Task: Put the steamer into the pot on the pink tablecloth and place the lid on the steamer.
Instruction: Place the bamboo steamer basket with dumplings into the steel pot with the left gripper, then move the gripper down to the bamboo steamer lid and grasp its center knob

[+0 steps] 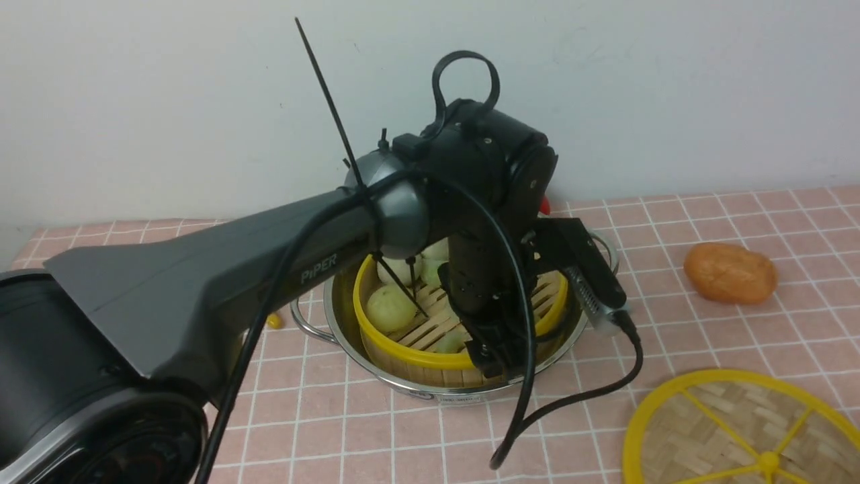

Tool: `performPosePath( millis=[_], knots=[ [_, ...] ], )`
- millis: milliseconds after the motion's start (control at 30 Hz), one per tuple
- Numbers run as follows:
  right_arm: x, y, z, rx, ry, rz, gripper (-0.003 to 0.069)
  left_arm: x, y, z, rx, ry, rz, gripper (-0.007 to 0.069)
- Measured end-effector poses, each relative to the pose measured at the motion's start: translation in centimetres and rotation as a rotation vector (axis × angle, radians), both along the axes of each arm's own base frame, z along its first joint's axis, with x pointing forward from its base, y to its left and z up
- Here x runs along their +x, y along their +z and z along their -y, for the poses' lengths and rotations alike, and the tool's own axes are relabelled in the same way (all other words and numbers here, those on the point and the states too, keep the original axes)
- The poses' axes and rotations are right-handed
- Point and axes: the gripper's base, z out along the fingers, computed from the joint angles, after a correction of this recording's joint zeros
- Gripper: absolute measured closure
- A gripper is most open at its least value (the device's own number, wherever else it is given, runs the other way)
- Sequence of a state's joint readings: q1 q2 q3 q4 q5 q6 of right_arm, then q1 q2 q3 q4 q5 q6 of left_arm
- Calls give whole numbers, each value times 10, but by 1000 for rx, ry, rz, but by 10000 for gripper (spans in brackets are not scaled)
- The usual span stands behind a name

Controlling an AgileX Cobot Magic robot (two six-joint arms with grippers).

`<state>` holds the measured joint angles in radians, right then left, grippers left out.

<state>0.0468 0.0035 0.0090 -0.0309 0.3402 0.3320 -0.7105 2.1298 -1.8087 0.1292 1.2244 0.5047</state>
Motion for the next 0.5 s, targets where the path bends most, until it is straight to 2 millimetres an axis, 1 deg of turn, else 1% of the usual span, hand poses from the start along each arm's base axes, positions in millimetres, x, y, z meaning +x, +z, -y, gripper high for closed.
performPosePath(
  millis=[67, 100, 133, 167, 233, 300, 367, 400, 433, 467, 500],
  knots=[
    [0, 0, 0, 0, 0, 0, 416, 3, 15, -7, 32, 19, 81, 105],
    [0, 0, 0, 0, 0, 0, 416, 6, 27, -11, 52, 29, 140, 122],
    [0, 0, 0, 0, 0, 0, 416, 7, 47, -16, 57, 48, 218, 156],
    [0, 0, 0, 0, 0, 0, 416, 8, 63, -20, 56, 63, 275, 187],
    [0, 0, 0, 0, 0, 0, 416, 6, 99, -31, 46, 106, 403, 281],
    [0, 0, 0, 0, 0, 0, 416, 1, 144, -48, 6, 184, 544, 429],
    [0, 0, 0, 0, 0, 0, 416, -11, 185, -69, -61, 265, 647, 564],
    [0, 0, 0, 0, 0, 0, 416, -14, 192, -73, -75, 275, 663, 573],
    [0, 0, 0, 1, 0, 0, 416, -27, 220, -91, -147, 348, 719, 627],
    [0, 0, 0, 1, 0, 0, 416, -37, 236, -102, -191, 385, 748, 638],
    [0, 0, 0, 1, 0, 0, 416, -39, 239, -104, -205, 401, 754, 641]
  ],
)
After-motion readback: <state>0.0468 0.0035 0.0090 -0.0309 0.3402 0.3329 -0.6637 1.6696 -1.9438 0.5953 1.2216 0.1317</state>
